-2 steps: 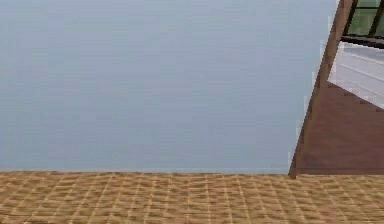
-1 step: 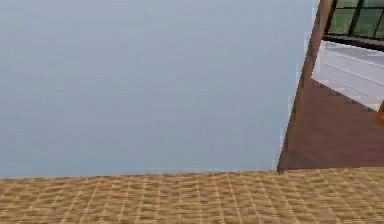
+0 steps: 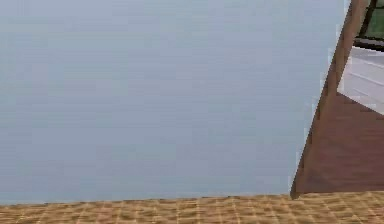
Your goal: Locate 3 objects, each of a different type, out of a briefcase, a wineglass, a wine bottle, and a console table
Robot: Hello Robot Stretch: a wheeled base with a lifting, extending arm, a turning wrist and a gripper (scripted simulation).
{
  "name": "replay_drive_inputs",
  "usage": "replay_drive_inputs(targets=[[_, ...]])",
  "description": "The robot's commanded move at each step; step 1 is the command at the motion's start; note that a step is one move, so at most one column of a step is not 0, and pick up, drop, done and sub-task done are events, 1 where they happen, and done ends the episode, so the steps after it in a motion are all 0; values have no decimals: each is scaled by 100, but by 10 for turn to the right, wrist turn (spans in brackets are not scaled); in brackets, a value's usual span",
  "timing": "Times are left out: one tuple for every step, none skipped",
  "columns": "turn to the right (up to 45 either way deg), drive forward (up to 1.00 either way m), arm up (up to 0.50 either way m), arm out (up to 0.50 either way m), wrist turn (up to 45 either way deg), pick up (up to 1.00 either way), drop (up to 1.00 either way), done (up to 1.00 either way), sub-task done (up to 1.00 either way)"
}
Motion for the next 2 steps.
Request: replay_drive_inputs(targets=[[390,0,0,0,0,0,0,0,0],[0,50,0,0,0,0,0,0,0]])
